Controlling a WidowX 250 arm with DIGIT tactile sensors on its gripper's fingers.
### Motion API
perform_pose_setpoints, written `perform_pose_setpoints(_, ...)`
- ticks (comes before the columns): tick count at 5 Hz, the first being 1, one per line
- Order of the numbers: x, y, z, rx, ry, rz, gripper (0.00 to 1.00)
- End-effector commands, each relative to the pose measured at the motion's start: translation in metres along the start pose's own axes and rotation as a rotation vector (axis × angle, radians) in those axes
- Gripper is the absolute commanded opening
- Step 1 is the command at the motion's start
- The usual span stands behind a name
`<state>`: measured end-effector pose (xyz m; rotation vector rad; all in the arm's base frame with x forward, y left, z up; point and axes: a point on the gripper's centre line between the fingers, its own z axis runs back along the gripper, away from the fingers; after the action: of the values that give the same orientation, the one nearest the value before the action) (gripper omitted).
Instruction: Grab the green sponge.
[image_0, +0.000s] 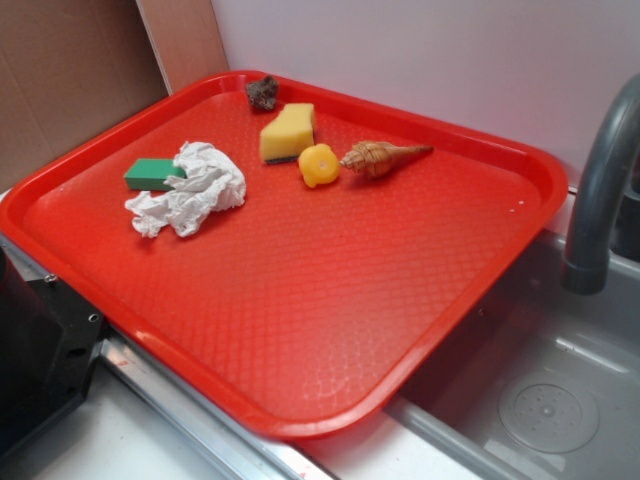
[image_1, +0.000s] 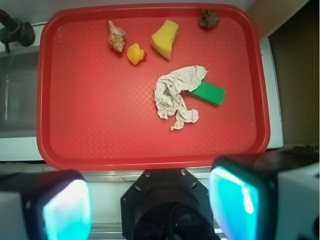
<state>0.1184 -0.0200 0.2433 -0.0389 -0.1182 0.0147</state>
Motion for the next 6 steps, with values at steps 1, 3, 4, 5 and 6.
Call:
perform_pose_setpoints(1, 0.000, 0.000, 0.000, 0.000, 0.000, 0.000, 1.00)
perform_pose_setpoints(3, 0.014, 0.050, -0.041, -0.064, -0.036, 0.345, 1.00)
perform_pose_setpoints(4, 0.058, 0.055, -0.076, -0.085, -0.123, 0.590, 1.00)
perform_pose_setpoints(5, 0.101, 0.075, -0.105, -0.058, -0.167, 0.713, 1.00)
perform_pose_setpoints(6, 0.101, 0.075, -0.105, -0.058, -0.167, 0.713, 1.00)
